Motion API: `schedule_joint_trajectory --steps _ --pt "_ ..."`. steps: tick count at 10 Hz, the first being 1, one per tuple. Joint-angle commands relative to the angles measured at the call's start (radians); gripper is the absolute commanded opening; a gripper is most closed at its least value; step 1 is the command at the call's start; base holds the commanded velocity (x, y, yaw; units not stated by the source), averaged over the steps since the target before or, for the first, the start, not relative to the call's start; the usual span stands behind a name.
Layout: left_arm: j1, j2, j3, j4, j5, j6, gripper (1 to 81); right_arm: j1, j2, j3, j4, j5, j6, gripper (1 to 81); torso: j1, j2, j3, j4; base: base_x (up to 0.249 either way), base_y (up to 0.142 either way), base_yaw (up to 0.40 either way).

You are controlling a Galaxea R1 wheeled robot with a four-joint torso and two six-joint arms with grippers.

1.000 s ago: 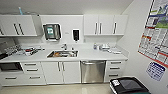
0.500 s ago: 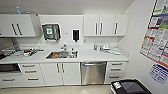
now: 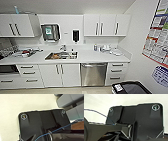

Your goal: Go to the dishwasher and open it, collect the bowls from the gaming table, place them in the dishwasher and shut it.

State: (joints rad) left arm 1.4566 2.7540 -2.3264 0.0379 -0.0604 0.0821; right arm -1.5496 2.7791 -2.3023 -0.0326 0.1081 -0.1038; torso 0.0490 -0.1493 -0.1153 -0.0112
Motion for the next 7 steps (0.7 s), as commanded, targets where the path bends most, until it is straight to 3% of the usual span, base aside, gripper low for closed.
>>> schedule_joint_trajectory --steps 1,7 --pt "-0.052 -0.011 -0.001 -0.003 0.047 0.004 81.1 0.052 -0.013 0.015 -0.006 -0.048 0.001 81.1 0.0 0.0 0.0 0.0 0.087 0.0 0.0" --pt "-0.052 -0.003 -0.011 -0.004 0.047 0.004 81.1 0.056 -0.014 0.015 -0.007 -0.054 0.0 81.1 0.0 0.0 0.0 0.0 0.086 0.0 0.0"
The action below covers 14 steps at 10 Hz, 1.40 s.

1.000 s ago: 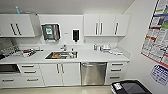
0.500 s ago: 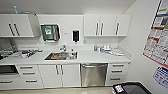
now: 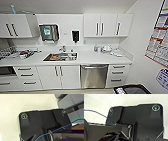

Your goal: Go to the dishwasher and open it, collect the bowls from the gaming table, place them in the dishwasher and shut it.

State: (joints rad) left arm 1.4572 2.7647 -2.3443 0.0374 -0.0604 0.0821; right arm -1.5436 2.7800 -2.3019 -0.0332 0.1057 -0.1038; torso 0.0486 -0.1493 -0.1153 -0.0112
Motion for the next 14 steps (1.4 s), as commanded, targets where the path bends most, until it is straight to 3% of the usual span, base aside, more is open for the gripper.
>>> schedule_joint_trajectory --steps 1,14 --pt "-0.053 -0.014 0.007 -0.004 0.047 0.004 81.1 0.052 -0.014 0.01 -0.007 -0.054 0.001 81.1 0.0 0.0 0.0 0.0 0.081 0.0 0.0" --pt "-0.057 -0.013 0.005 -0.01 0.047 0.002 81.1 0.061 -0.006 0.006 -0.008 -0.054 0.0 81.1 0.0 0.0 0.0 0.0 0.081 0.01 0.0"
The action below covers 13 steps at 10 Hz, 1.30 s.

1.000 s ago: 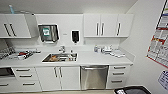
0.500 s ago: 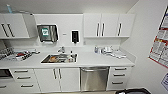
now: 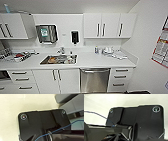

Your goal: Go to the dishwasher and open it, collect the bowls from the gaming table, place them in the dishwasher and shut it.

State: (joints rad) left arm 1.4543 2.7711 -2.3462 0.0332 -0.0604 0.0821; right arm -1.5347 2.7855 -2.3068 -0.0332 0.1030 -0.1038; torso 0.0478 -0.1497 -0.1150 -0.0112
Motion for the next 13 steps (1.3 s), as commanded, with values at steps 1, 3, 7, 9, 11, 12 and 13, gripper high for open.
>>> schedule_joint_trajectory --steps 1,3,7,9,11,12,13 --pt "-0.054 -0.017 0.007 -0.004 0.047 0.002 81.1 0.05 -0.013 0.011 -0.008 -0.052 0.0 81.1 0.0 0.0 0.0 0.0 0.083 0.066 0.0" --pt "-0.054 -0.016 0.007 -0.004 0.047 0.002 81.1 0.052 -0.013 0.011 -0.008 -0.051 0.0 81.1 0.0 0.0 0.0 0.0 0.084 0.066 0.0" --pt "-0.054 -0.016 0.007 -0.004 0.047 0.002 81.1 0.053 -0.013 0.011 -0.008 -0.052 0.0 81.1 0.001 0.001 0.0 0.0 0.083 0.066 0.0" --pt "-0.054 -0.014 0.007 -0.004 0.047 0.004 81.1 0.053 -0.012 0.004 -0.008 -0.052 0.0 81.1 0.001 0.001 0.0 0.0 0.083 0.066 0.0" --pt "-0.054 -0.017 0.007 -0.004 0.047 0.004 81.1 0.053 -0.012 0.003 -0.007 -0.051 0.0 81.1 0.0 0.0 0.0 0.0 0.083 0.066 0.0" --pt "-0.054 -0.019 0.007 -0.004 0.047 0.004 81.1 0.052 -0.01 0.003 -0.007 -0.052 0.0 81.1 -0.001 0.0 0.0 0.0 0.084 0.066 0.0" --pt "-0.054 -0.019 0.007 -0.004 0.047 0.004 81.1 0.053 -0.01 0.003 -0.007 -0.051 0.0 81.1 -0.001 0.0 0.0 0.0 0.083 0.065 0.0"
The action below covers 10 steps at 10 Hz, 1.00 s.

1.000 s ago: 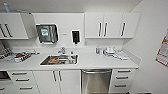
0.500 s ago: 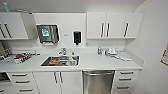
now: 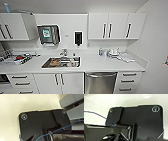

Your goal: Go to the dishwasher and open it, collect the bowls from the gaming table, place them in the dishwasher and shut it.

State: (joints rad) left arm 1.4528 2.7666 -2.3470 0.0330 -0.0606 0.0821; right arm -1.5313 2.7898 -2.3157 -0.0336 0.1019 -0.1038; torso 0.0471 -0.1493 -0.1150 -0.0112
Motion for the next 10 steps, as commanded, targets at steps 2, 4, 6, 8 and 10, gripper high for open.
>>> schedule_joint_trajectory --steps 2,4,6,8,10 --pt "-0.053 -0.011 0.008 -0.004 0.047 0.004 81.1 0.05 -0.016 0.012 -0.006 -0.051 0.0 81.1 0.0 0.0 0.0 0.0 0.086 0.065 0.0" --pt "-0.053 -0.01 0.008 -0.004 0.047 0.004 81.1 0.05 -0.016 0.01 -0.008 -0.051 0.0 81.1 0.0 0.0 0.0 0.0 0.093 0.0 0.0" --pt "-0.053 -0.008 0.008 -0.004 0.047 0.004 81.1 0.05 -0.014 0.01 -0.008 -0.051 0.0 81.1 0.0 0.0 0.0 0.0 0.097 0.0 0.0" --pt "-0.053 -0.01 0.008 -0.004 0.047 0.004 81.1 0.05 -0.014 0.01 -0.006 -0.051 0.0 81.1 0.0 0.0 0.0 0.0 0.097 0.0 0.0" --pt "-0.053 -0.011 0.008 -0.004 0.047 0.004 81.1 0.05 -0.014 0.01 -0.006 -0.05 0.0 81.1 0.0 0.0 0.0 0.0 0.097 0.0 0.0"
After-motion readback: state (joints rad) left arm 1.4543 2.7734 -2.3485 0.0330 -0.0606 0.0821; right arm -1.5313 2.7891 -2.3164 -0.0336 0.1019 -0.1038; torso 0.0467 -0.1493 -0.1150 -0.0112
